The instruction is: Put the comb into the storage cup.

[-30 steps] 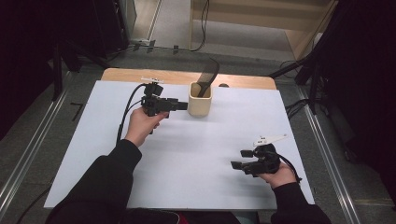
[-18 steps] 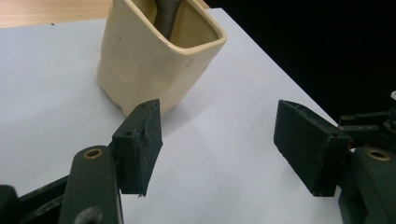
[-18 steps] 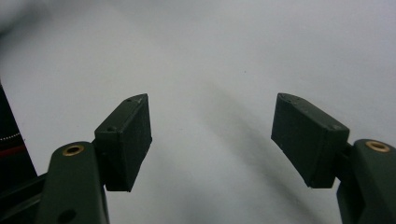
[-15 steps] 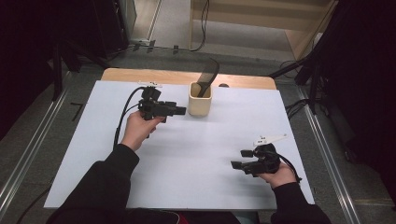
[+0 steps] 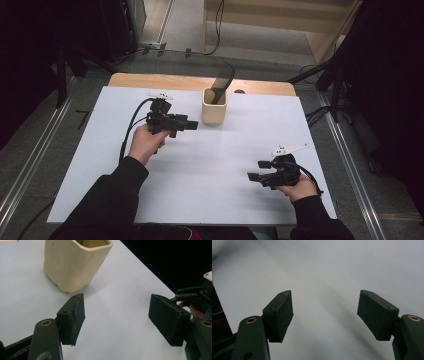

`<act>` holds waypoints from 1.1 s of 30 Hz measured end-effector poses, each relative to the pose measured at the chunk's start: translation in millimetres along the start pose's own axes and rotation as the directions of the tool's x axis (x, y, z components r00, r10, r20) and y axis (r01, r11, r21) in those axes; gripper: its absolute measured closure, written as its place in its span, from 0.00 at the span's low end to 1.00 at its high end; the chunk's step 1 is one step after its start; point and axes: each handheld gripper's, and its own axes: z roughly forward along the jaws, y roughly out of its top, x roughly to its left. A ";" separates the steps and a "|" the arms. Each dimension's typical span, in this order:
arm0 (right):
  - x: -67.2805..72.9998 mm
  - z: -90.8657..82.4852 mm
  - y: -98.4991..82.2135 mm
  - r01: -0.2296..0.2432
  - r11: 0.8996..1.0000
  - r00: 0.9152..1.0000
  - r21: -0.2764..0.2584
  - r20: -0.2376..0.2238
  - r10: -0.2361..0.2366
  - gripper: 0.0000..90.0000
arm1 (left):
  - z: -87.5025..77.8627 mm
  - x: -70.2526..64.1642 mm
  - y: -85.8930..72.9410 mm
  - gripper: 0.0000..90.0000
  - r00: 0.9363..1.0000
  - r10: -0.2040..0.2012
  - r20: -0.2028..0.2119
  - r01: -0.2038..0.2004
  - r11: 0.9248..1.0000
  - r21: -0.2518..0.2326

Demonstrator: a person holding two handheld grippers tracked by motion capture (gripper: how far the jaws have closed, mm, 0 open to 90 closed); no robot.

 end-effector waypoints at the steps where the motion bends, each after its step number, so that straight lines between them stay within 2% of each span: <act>1: -0.3 0.1 0.0 0.002 1.000 1.000 0.000 0.001 -0.002 0.30 | -0.4 -0.3 -0.9 0.33 1.000 -0.003 0.002 0.003 1.000 0.002; 8: -0.6 0.3 0.2 0.003 1.000 1.000 0.000 0.000 -0.003 0.30 | -4.0 -2.9 -7.6 0.33 1.000 -0.001 -0.023 0.001 1.000 0.014; 13: -0.5 0.4 0.2 0.006 1.000 1.000 0.001 -0.001 -0.006 0.30 | -6.9 -6.1 -13.2 0.31 1.000 -0.004 -0.013 0.004 1.000 0.024; 17: -0.2 0.5 0.3 0.006 1.000 1.000 0.002 0.000 -0.006 0.30 | -7.3 -8.8 -18.0 0.31 1.000 0.007 -0.021 -0.006 0.999 0.046; 23: -0.7 0.5 0.3 0.006 1.000 1.000 0.002 0.002 -0.006 0.30 | -8.4 -11.4 -25.0 0.31 0.999 0.003 -0.046 -0.001 0.999 0.037; 33: -1.0 0.5 0.3 0.004 1.000 1.000 0.002 0.005 -0.004 0.30 | -12.2 -14.8 -30.3 0.31 0.998 0.010 -0.056 -0.009 1.000 0.029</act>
